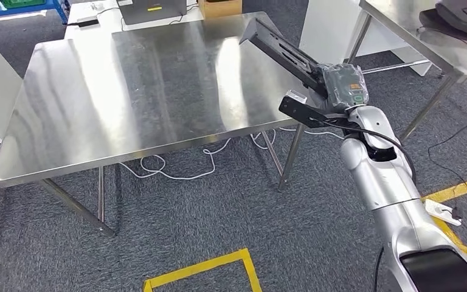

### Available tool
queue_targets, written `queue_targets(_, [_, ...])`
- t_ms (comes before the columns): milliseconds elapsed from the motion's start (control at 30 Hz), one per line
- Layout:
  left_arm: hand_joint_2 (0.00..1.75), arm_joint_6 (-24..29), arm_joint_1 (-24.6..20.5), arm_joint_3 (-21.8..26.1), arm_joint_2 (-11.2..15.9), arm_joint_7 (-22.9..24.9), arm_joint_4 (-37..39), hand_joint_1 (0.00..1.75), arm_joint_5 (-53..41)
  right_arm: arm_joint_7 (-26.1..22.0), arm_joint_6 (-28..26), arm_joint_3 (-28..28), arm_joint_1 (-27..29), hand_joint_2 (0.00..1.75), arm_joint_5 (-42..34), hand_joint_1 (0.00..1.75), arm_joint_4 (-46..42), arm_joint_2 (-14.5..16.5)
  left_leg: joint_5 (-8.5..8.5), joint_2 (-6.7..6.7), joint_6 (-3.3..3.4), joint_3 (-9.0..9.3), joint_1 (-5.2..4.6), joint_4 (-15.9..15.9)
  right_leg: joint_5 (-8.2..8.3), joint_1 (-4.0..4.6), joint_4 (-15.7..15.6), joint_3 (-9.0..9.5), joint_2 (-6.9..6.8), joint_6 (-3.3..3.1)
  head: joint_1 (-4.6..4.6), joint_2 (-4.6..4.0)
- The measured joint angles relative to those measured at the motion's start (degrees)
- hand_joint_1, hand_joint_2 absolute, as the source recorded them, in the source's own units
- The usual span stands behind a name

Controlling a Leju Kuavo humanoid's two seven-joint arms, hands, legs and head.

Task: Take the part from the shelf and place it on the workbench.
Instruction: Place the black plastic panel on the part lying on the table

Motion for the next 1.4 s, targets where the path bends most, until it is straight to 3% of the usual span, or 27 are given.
queue_targets(33, [1.75, 0.03, 0.04, 0.01, 0.09, 0.01, 0.0, 0.0, 0.01, 0.01, -0.05, 0.06, -0.01, 1.75, -0.01, 1.75, 0.27, 0.02, -0.68, 0.1, -0.29, 0.15, -0.13, 0.02, 0.8, -0.04, -0.94, 0.24, -0.16, -0.62, 0.06, 0.0])
queue_targets(100, [1.75, 0.03, -0.06, 0.01, 0.17, 0.01, -0.01, 0.0, 0.01, 0.0, -0.16, 0.12, -0.07, 1.75, -0.03, 1.75, 0.48, -0.01, -1.25, 0.31, -0.6, 0.21, -0.15, 0.18, 0.01, 0.05, -0.72, 0.59, 0.24, -2.54, -0.22, 0.0])
queue_targets(133, [1.75, 0.03, -0.09, 0.01, 0.21, 0.01, -0.01, 0.0, 0.01, -0.03, -0.21, 0.1, -0.1, 1.75, -0.07, 1.75, 0.5, -0.06, -0.99, 0.35, -0.77, -0.23, 0.0, 1.35, -0.36, -0.12, -0.76, 0.78, 0.4, -3.04, -0.35, 0.0])
queue_targets(200, [1.75, 0.02, -0.15, 0.01, 0.24, -0.08, -0.02, 0.0, 0.02, -0.11, -0.36, 0.13, -0.05, 1.75, -0.2, 1.75, 0.65, -0.06, -0.6, 0.3, -1.28, -3.6, 0.28, 7.34, -1.22, -0.13, -1.04, 1.93, 0.71, -3.98, -0.54, 0.0])
queue_targets(233, [1.75, -0.02, -0.23, 0.01, 0.23, -0.16, -0.01, 0.0, 0.04, -0.15, -0.44, 0.18, 0.22, 1.75, -0.27, 1.75, 0.82, -0.04, -1.35, 0.28, -1.55, -6.06, 0.31, 11.31, -1.74, -0.05, -1.33, 2.79, 0.81, -4.3, -0.55, 0.0])
queue_targets(300, [1.75, -0.08, -0.54, 0.01, 0.2, -0.31, 0.03, 0.0, 0.08, -0.17, -0.57, 0.38, 1.24, 1.75, -0.36, 1.75, 1.3, -0.01, -5.15, 0.29, -1.85, -10.15, 0.3, 16.66, -3.01, 0.08, -1.91, 4.91, 0.85, -4.52, -0.54, 0.0])
queue_targets(333, [1.75, -0.04, -0.7, 0.01, 0.17, -0.36, 0.05, 0.0, 0.08, -0.16, -0.61, 0.49, 1.69, 1.75, -0.4, 1.75, 1.48, 0.02, -6.75, 0.29, -1.82, -11.44, 0.29, 17.26, -3.63, 0.16, -2.07, 6.01, 0.91, -4.52, -0.55, 0.0])
queue_targets(367, [1.75, 0.04, -0.8, 0.02, 0.14, -0.4, 0.07, 0.0, 0.1, -0.13, -0.66, 0.59, 1.96, 1.75, -0.43, 1.75, 1.58, 0.07, -7.04, 0.29, -1.63, -12.24, 0.28, 16.44, -4.25, 0.26, -2.14, 7.04, 0.98, -4.48, -0.55, 0.0])
queue_targets(400, [1.75, 0.21, -0.84, 0.03, 0.11, -0.44, 0.08, 0.0, 0.12, -0.07, -0.79, 0.66, 2.04, 1.75, -0.45, 1.75, 1.61, 0.17, -5.41, 0.28, -1.27, -12.67, 0.23, 14.25, -4.86, 0.4, -2.16, 8.01, 1.07, -4.45, -0.56, 0.0])
queue_targets(500, [1.75, 0.9, -0.8, 0.27, 0.08, -0.46, 0.18, 0.0, 0.38, 0.18, -1.31, 0.71, 2.12, 1.75, -0.46, 1.75, 1.63, 0.48, 6.04, 0.13, 0.58, -13.05, -0.38, 5.28, -6.44, 0.77, -2.31, 9.75, 1.33, -4.09, -0.51, 0.0])
queue_targets(533, [1.75, 1.07, -0.83, 0.41, 0.06, -0.44, 0.22, 0.0, 0.49, 0.24, -1.41, 0.73, 2.19, 1.75, -0.46, 1.75, 1.65, 0.53, 8.41, 0.16, 1.03, -12.99, -0.7, 3.7, -6.79, 0.83, -2.42, 9.96, 1.41, -3.85, -0.52, 0.0])
queue_targets(633, [1.75, 1.29, -1.08, 0.75, -0.09, -0.34, 0.24, 0.0, 0.61, 0.3, -1.52, 0.67, 2.01, 1.75, -0.46, 1.75, 1.34, 0.62, 9.26, 0.4, 1.41, -11.89, -1.14, 2.15, -7.52, 1.15, -2.79, 10.34, 1.46, -3.11, -0.51, 0.0])
queue_targets(700, [1.75, 1.34, -1.1, 0.82, -0.2, -0.28, 0.24, 0.0, 0.58, 0.28, -1.58, 0.6, 1.53, 1.75, -0.46, 1.75, 1.02, 0.66, 9.31, 0.43, 1.75, -10.65, -0.86, 0.89, -8.96, 1.43, 0.17, 9.07, 1.31, -3.13, -0.43, 0.0])
queue_targets(767, [1.75, 1.37, -1.03, 0.84, -0.29, -0.27, 0.24, 0.0, 0.54, 0.27, -1.6, 0.59, 1.13, 1.75, -0.46, 1.75, 0.95, 0.59, 8.96, 0.33, 2.11, -9.89, -0.7, 0.43, -11.49, 1.36, 8.27, 4.4, 1.22, -3.35, -0.31, 0.0])
queue_targets(833, [1.75, 1.43, -0.98, 0.84, -0.35, -0.27, 0.24, 0.0, 0.5, 0.28, -1.55, 0.6, 1.14, 1.75, -0.46, 1.75, 0.98, 0.44, 8.43, 0.07, 2.21, -9.42, -0.7, 0.44, -12.53, 1.24, 15.01, -0.59, 1.22, -2.92, -0.24, 0.0])
queue_targets(867, [1.75, 1.49, -0.96, 0.84, -0.38, -0.27, 0.24, 0.0, 0.45, 0.29, -1.51, 0.6, 1.16, 1.75, -0.46, 1.75, 0.98, 0.4, 8.15, -0.09, 2.12, -9.08, -0.7, 0.46, -11.59, 1.17, 15.28, -1.63, 1.21, -2.39, -0.24, 0.0])
queue_targets(900, [1.75, 1.55, -0.94, 0.84, -0.4, -0.28, 0.24, 0.0, 0.36, 0.29, -1.45, 0.61, 1.1, 1.75, -0.46, 1.75, 0.98, 0.38, 7.82, -0.22, 1.97, -8.64, -0.69, 0.48, -9.6, 1.08, 13.06, -1.38, 1.17, -1.75, -0.22, 0.0])
queue_targets(967, [1.75, 1.7, -0.87, 0.85, -0.41, -0.33, 0.24, 0.0, 0.14, 0.29, -1.34, 0.62, 0.71, 1.75, -0.52, 1.75, 0.99, 0.32, 6.95, -0.39, 1.45, -7.81, -0.84, 0.77, -4.46, 0.76, 4.54, 1.47, 0.82, -0.69, -0.13, 0.0])
queue_targets(1033, [1.75, 1.78, -0.8, 0.87, -0.37, -0.4, 0.24, 0.0, 0.03, 0.23, -1.27, 0.63, 0.3, 1.75, -0.67, 1.75, 1.02, 0.21, 5.98, -0.46, 0.88, -7.58, -1.15, 1.4, -1.77, 0.5, -1.23, 3.69, 0.6, -1.09, -0.17, 0.0])
queue_targets(1133, [1.75, 1.83, -0.79, 0.9, -0.22, -0.46, 0.22, 0.0, 0.0, 0.07, -1.26, 0.65, 0.06, 1.75, -0.85, 1.75, 1.01, 0.11, 5.13, -0.35, 0.29, -7.61, -1.16, 1.98, -1.78, 0.41, -2.06, 4.15, 0.8, -2.67, -0.4, 0.0])
queue_targets(1200, [1.75, 1.87, -0.81, 0.91, -0.06, -0.53, 0.19, 0.0, 0.02, -0.01, -1.26, 0.64, -0.21, 1.75, -0.91, 1.75, 0.96, 0.09, 3.29, -0.24, -0.51, -8.52, -0.88, 4.49, -1.89, 0.03, -2.16, 4.42, 0.87, -3.47, -0.59, 0.0])
queue_targets(1300, [1.75, 1.82, -1.25, 0.94, 0.01, -0.84, 0.17, 0.0, 0.1, -0.08, -1.26, 0.67, -0.44, 1.75, -0.95, 1.75, 0.94, 0.07, -1.92, -0.01, -1.83, -13.51, -0.18, 15.27, -2.11, -0.12, -2.18, 4.62, 0.86, -4.03, -0.83, 0.0])
queue_targets(1333, [1.75, 1.8, -1.47, 0.96, 0.0, -0.91, 0.17, 0.0, 0.11, -0.1, -1.26, 0.69, -0.44, 1.75, -0.95, 1.75, 0.94, 0.08, -2.62, 0.06, -2.05, -14.91, 0.05, 18.04, -2.13, -0.12, -2.17, 4.64, 0.87, -4.04, -0.83, 0.0])
queue_targets(1367, [1.75, 1.8, -1.64, 0.97, -0.02, -0.92, 0.17, 0.0, 0.11, -0.12, -1.26, 0.72, -0.44, 1.75, -0.97, 1.75, 0.95, 0.09, -2.17, 0.11, -2.16, -15.43, 0.26, 18.84, -2.15, -0.13, -2.16, 4.69, 0.9, -4.04, -0.84, 0.0])
queue_targets(1400, [1.75, 1.83, -1.71, 0.97, -0.03, -0.87, 0.17, 0.0, 0.09, -0.14, -1.26, 0.74, -0.45, 1.75, -1.0, 1.75, 0.95, 0.12, -0.55, 0.13, -2.18, -14.85, 0.47, 17.27, -2.17, -0.13, -2.16, 4.8, 0.96, -4.04, -0.84, 0.0])
